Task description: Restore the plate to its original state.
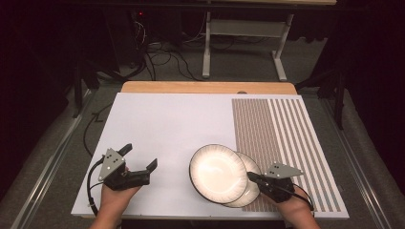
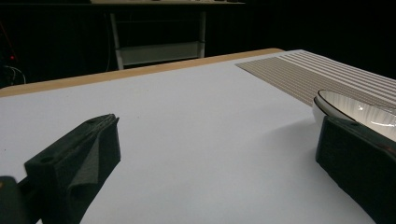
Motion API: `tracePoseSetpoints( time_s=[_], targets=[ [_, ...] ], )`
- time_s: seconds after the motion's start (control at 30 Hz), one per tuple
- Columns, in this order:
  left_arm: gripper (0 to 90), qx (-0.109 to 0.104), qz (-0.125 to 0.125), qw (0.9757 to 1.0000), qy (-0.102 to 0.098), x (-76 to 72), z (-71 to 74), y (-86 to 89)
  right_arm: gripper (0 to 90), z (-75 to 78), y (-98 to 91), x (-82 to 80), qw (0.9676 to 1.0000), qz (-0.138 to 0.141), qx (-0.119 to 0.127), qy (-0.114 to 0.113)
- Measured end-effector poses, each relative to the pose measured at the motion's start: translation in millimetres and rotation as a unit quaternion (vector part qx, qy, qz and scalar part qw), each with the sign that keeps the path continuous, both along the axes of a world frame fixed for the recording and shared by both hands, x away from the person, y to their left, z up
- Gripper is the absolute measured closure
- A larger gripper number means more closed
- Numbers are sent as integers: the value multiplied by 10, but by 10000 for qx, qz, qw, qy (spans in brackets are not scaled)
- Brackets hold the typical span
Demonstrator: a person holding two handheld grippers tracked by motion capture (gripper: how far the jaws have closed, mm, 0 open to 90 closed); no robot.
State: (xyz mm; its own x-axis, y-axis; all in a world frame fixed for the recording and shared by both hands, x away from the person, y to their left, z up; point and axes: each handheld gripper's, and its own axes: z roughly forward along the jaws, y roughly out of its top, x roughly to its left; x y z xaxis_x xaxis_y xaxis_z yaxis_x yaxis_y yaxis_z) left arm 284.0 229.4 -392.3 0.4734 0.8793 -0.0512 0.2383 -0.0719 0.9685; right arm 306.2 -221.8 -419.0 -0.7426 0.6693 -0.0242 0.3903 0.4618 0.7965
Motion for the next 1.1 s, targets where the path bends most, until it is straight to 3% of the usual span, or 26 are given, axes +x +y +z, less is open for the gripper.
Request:
tracePoseSetpoints(
  time_s=[1.1],
  targets=[
    [6, 69, -60, 9999, 94, 15, -17, -28, 900, -2, -2, 10, 10000, 17, -22, -11]
  ],
)
